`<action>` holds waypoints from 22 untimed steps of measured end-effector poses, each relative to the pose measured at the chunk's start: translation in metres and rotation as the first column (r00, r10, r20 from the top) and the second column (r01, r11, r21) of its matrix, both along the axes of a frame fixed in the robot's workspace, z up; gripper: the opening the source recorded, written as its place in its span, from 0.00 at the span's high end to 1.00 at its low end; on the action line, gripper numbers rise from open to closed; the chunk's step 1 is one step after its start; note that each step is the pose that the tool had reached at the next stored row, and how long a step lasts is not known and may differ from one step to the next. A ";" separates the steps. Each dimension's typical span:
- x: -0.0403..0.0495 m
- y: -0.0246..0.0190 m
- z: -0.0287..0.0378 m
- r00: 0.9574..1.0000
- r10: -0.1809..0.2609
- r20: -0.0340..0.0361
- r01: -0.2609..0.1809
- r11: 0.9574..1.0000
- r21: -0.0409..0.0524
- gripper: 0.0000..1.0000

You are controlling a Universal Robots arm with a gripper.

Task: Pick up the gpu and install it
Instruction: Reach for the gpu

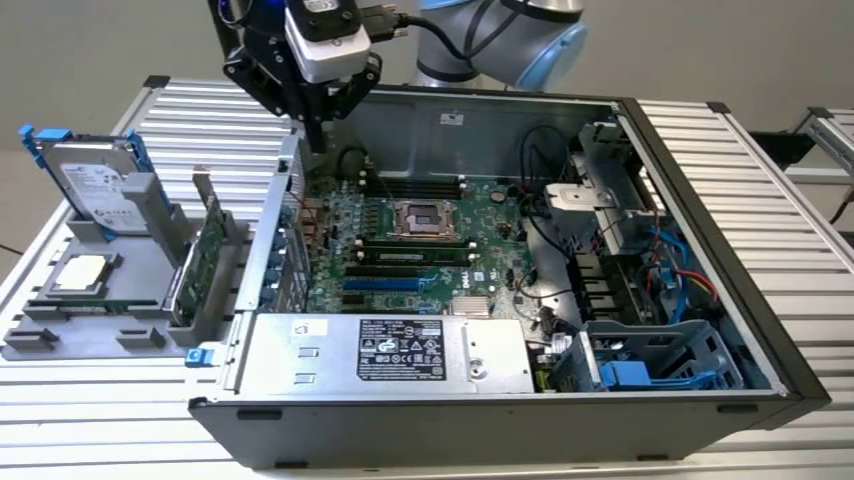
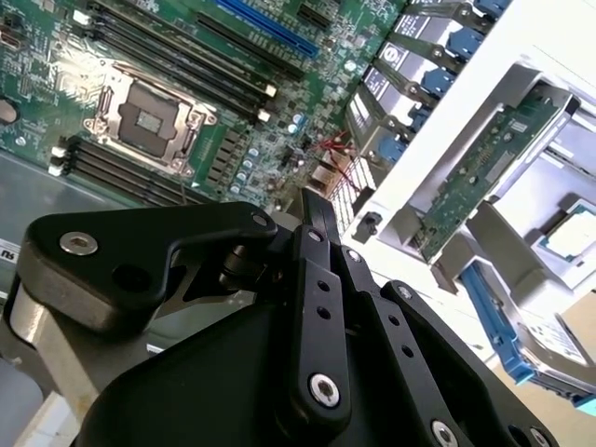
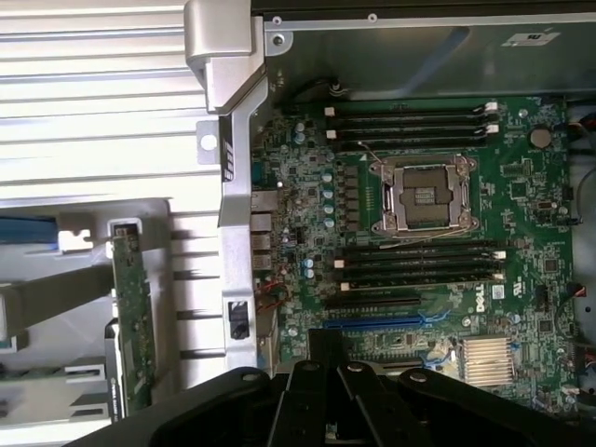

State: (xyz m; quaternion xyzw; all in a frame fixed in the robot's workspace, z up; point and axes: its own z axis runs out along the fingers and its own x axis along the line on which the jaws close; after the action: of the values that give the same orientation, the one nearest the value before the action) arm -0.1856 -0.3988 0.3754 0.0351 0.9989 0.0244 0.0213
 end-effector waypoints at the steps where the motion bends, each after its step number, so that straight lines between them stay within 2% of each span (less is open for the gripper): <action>1: -0.0004 0.0000 0.0000 1.000 0.000 0.000 0.000 1.000 0.000 1.00; 22: -0.0114 0.0000 0.0000 1.000 0.000 0.000 0.000 1.000 0.000 1.00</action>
State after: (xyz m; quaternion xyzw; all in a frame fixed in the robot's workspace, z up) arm -0.1970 -0.3988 0.3754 0.0351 0.9989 0.0244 0.0213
